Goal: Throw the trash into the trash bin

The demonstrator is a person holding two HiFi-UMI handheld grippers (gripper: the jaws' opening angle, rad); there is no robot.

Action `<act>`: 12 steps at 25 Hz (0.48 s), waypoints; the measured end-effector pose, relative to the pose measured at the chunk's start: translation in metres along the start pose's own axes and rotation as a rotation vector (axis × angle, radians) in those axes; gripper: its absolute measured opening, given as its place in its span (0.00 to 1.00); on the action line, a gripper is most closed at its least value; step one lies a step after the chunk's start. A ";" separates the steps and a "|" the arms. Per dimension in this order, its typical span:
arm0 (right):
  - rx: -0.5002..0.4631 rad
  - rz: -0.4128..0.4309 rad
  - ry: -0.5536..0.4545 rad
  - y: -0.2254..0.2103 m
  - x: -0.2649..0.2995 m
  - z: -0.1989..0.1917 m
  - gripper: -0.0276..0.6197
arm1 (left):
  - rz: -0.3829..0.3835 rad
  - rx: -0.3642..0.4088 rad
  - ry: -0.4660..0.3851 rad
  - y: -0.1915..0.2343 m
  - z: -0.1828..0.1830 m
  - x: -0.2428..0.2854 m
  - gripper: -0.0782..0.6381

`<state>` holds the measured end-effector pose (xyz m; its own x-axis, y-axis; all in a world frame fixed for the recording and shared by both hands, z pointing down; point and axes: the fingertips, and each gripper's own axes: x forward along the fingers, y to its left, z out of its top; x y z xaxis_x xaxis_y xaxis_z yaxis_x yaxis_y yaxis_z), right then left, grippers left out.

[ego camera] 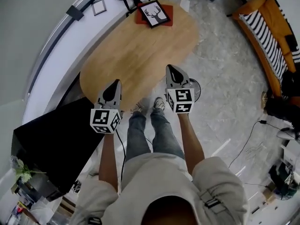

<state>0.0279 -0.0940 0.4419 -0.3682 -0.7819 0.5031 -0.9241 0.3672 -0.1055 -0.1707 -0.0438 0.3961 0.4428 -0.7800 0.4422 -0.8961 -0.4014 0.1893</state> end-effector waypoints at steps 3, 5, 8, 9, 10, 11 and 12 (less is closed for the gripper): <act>-0.051 -0.008 -0.097 0.009 -0.030 0.058 0.09 | 0.003 0.011 -0.067 -0.005 0.043 -0.012 0.13; -0.065 -0.017 -0.145 0.013 -0.053 0.087 0.09 | 0.004 0.023 -0.102 -0.010 0.067 -0.021 0.13; -0.078 -0.036 -0.199 0.016 -0.083 0.122 0.09 | -0.002 0.041 -0.146 -0.015 0.096 -0.034 0.13; -0.081 -0.043 -0.216 0.017 -0.092 0.131 0.09 | -0.005 0.049 -0.158 -0.016 0.104 -0.038 0.13; -0.082 -0.048 -0.232 0.018 -0.101 0.140 0.09 | -0.005 0.060 -0.170 -0.016 0.111 -0.042 0.13; -0.083 -0.054 -0.248 0.018 -0.109 0.148 0.09 | -0.005 0.070 -0.183 -0.017 0.119 -0.045 0.13; -0.087 -0.063 -0.262 0.016 -0.116 0.155 0.09 | -0.004 0.077 -0.196 -0.018 0.127 -0.048 0.13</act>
<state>0.0397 -0.0755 0.2493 -0.3346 -0.9039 0.2666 -0.9379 0.3469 -0.0011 -0.1720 -0.0600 0.2606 0.4508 -0.8536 0.2611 -0.8926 -0.4348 0.1195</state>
